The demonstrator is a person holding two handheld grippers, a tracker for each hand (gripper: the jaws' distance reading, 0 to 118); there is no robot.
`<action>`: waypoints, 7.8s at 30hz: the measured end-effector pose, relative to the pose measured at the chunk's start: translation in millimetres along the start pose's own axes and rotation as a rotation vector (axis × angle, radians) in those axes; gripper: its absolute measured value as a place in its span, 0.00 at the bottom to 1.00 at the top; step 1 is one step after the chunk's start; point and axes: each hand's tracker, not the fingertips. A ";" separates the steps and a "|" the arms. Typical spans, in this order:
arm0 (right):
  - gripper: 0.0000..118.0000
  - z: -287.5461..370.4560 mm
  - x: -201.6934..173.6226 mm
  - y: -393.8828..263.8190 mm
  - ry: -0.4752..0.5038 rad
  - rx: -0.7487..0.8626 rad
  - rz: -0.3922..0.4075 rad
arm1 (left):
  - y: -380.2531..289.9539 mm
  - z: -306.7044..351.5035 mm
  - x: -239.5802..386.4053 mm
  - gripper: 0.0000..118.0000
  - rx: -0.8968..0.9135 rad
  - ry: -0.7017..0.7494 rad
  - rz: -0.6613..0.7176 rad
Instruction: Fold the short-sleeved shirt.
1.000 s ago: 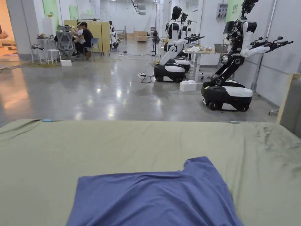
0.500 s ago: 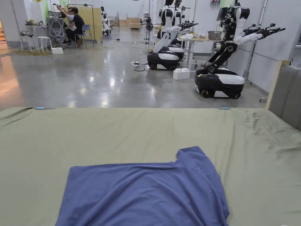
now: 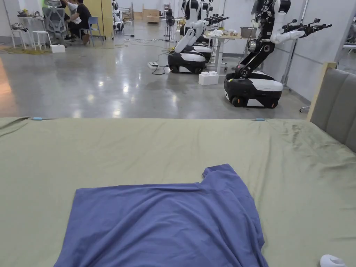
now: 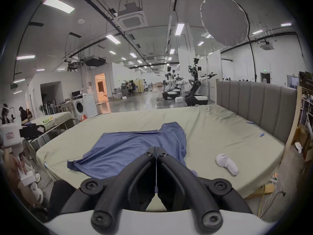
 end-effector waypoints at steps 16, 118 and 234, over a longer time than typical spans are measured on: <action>1.00 -177.9 46.9 72.0 -0.064 -0.094 0.070 | -3.1 -21.4 8.1 0.00 -0.037 -0.036 0.003; 0.06 -483.7 66.2 419.7 -0.007 -0.060 -0.054 | 399.7 -488.8 -85.7 0.01 -0.078 -0.086 0.186; 0.14 -162.8 77.1 -57.7 0.044 -0.811 -0.159 | -72.1 -153.7 -86.8 0.03 -0.766 0.001 0.244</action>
